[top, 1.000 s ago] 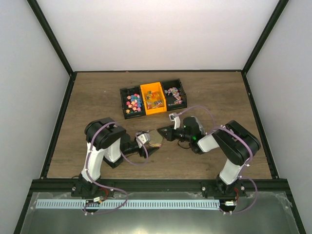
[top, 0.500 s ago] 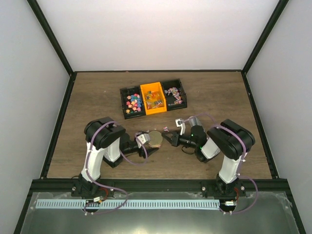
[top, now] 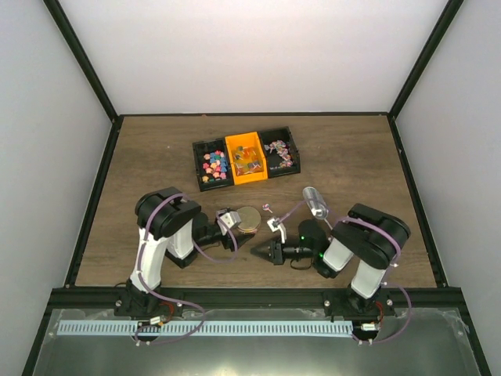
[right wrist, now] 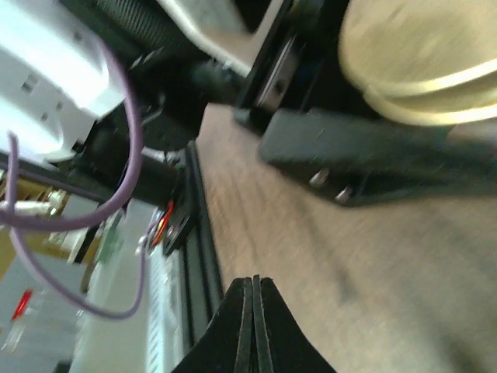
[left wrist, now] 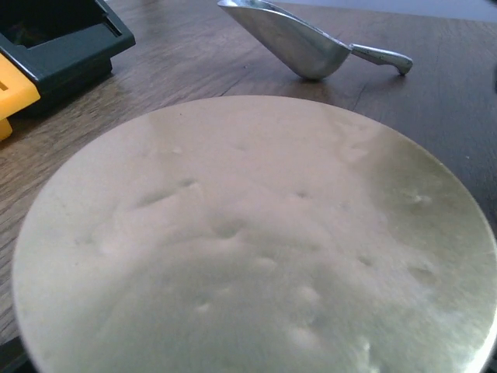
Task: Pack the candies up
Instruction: Screw the bottle lid onto the packing bottle, then place the packing bottle at the center of the board.
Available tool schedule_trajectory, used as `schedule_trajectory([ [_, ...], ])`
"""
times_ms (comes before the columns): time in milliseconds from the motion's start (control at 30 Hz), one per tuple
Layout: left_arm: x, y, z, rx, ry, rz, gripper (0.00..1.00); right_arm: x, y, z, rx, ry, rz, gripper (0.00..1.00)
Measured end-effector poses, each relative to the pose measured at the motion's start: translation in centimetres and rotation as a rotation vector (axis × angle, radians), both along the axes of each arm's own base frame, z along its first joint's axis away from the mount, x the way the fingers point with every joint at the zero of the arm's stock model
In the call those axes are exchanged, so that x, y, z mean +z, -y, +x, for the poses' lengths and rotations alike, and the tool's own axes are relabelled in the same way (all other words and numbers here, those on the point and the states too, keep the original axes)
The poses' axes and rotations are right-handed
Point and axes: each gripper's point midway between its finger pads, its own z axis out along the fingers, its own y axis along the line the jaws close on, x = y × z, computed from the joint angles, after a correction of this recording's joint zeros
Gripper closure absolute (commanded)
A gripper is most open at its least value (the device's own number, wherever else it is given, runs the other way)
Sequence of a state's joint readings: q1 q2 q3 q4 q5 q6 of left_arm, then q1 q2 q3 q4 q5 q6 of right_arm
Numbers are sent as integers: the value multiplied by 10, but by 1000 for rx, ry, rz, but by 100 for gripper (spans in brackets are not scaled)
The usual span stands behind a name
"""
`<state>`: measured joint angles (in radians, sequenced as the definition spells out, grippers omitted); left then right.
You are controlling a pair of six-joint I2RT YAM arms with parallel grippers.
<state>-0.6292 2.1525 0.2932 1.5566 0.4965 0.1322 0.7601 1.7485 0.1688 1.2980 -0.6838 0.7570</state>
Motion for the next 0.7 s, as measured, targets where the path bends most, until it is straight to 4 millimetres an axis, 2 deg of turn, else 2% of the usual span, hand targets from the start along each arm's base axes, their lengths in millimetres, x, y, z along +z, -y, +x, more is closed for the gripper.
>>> schedule_trajectory([
  [67,0,0,1,9,-1,0,14,0,-2,-20,72,-22,-5,99],
  [133,0,0,2,13,-2,0,13,4,1,-22,79,-21,-2,99],
  [300,3,0,4,33,-18,-15,12,29,10,-13,40,28,40,99],
  [433,9,0,14,77,-28,-39,9,54,20,-8,-24,86,61,99],
  [533,10,1,26,117,-25,-50,0,70,29,-3,-90,137,62,99],
  [700,10,0,39,163,-21,-60,0,90,52,12,-260,219,30,85],
])
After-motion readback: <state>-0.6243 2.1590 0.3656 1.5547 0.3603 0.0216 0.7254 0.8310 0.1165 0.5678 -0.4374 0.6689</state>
